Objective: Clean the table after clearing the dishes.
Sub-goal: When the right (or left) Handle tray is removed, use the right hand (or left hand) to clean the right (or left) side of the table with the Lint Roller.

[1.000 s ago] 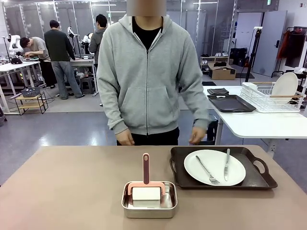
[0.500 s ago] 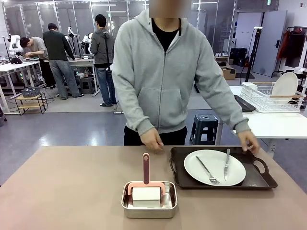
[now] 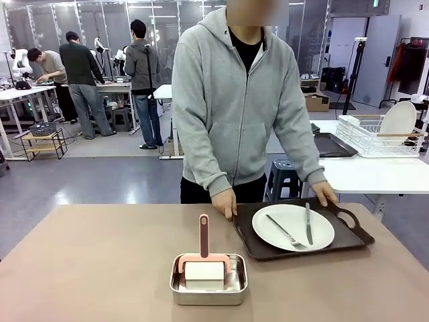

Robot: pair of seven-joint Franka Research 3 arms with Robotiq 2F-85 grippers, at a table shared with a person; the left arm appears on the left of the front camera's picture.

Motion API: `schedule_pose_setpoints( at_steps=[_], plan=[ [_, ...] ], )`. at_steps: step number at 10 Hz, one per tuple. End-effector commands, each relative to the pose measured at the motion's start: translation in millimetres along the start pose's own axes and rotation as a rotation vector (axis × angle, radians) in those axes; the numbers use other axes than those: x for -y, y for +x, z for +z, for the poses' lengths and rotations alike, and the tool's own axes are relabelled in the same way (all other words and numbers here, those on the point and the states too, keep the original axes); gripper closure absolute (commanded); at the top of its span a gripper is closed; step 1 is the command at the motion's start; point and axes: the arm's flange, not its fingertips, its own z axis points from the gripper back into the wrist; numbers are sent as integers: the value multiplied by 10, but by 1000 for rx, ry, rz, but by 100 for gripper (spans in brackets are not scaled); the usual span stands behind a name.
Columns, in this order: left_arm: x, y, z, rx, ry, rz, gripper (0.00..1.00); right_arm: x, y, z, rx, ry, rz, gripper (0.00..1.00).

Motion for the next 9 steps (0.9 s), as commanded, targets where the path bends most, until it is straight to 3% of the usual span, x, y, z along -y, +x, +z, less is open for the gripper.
schedule_pose_setpoints(
  at_steps=[1,9],
  plan=[
    [33,23,35,-1,-14,9,0,-25,-17,6,-1,6,3,0],
    [33,23,35,-1,-14,9,0,-25,-17,6,-1,6,3,0]
  ],
)
